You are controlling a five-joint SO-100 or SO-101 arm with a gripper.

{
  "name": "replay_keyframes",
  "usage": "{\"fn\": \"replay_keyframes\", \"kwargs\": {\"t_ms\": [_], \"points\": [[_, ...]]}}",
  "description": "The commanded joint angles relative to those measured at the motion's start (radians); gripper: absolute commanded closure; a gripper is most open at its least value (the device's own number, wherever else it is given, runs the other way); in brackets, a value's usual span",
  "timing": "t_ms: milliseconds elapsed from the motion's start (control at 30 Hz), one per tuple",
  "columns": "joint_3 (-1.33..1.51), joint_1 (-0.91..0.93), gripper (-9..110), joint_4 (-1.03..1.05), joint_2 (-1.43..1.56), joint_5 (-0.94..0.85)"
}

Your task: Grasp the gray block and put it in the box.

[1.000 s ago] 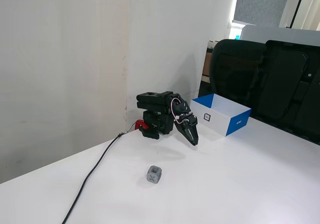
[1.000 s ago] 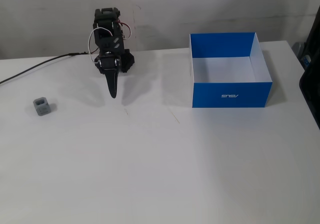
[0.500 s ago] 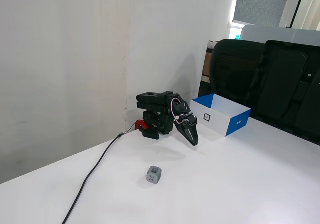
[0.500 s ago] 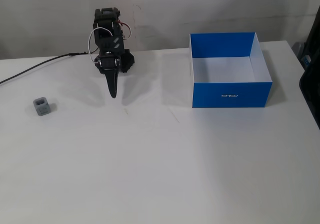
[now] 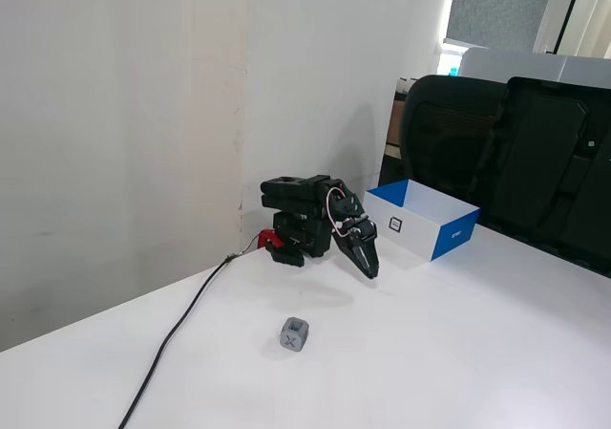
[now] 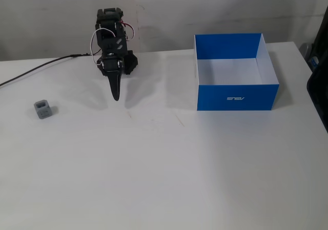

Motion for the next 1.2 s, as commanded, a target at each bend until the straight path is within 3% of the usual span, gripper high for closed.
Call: {"fn": "replay_keyframes", "kwargs": {"t_ms": [0,767,1167], "points": [[0.021,-0.005,101,0.006,0.014,-0.006],[-0.195,-0.035,101,0.143,-0.054,0.037],[-0.376,-0.216,101,0.155,-0.295,0.13]]}}
